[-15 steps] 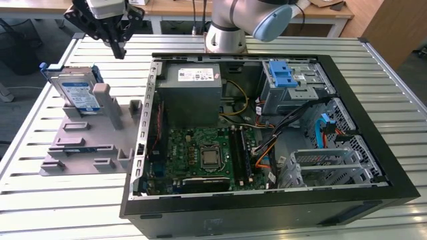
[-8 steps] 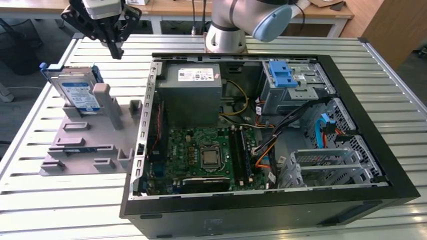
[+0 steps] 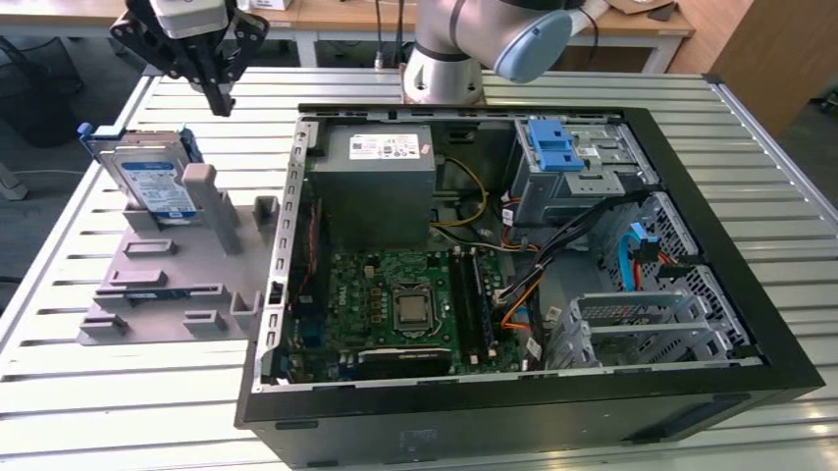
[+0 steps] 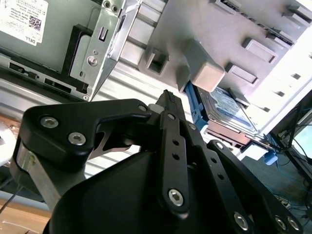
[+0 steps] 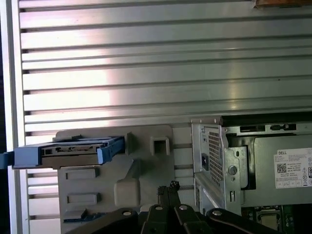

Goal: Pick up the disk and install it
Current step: 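Reach for the disk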

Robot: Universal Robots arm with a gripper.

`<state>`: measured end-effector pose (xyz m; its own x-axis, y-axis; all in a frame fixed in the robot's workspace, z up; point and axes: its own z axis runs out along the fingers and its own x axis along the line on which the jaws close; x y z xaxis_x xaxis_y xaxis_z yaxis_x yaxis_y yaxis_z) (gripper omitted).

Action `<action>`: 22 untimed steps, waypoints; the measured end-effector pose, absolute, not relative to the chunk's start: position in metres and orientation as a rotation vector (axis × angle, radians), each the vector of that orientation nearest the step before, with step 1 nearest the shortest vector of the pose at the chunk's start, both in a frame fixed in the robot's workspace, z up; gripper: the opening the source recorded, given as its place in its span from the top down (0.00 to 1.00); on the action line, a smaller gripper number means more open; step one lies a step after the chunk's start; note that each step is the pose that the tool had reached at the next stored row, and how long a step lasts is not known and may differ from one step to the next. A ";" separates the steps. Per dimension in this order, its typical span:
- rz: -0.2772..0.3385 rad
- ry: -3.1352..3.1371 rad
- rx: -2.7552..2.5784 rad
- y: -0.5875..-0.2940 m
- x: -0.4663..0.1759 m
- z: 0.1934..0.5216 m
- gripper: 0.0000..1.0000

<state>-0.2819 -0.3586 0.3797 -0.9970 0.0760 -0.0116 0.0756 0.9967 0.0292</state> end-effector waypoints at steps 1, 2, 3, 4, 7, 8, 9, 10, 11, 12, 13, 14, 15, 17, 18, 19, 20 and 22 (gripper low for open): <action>0.045 3.126 0.119 -0.358 -0.283 0.380 0.89; 0.045 3.127 0.119 -0.358 -0.284 0.379 0.89; 0.045 3.127 0.119 -0.358 -0.285 0.379 0.89; 0.045 3.127 0.119 -0.358 -0.286 0.379 0.89; 0.045 3.127 0.119 -0.357 -0.289 0.379 0.89; 0.045 3.128 0.119 -0.357 -0.289 0.379 0.89; 0.045 3.128 0.119 -0.357 -0.291 0.378 0.89; 0.045 3.128 0.119 -0.356 -0.292 0.378 0.89; 0.045 3.128 0.119 -0.356 -0.293 0.378 0.89; 0.045 3.128 0.119 -0.356 -0.294 0.378 0.89; 0.045 3.128 0.119 -0.356 -0.295 0.378 0.89; 0.045 3.129 0.119 -0.355 -0.296 0.378 0.89; 0.045 3.129 0.119 -0.355 -0.297 0.377 0.89; 0.045 3.129 0.119 -0.355 -0.299 0.377 0.89; 0.045 3.129 0.119 -0.354 -0.300 0.377 0.89; 0.045 3.129 0.119 -0.354 -0.301 0.377 0.89; 0.045 3.130 0.119 -0.354 -0.302 0.376 0.89; 0.045 3.130 0.119 -0.353 -0.304 0.376 0.89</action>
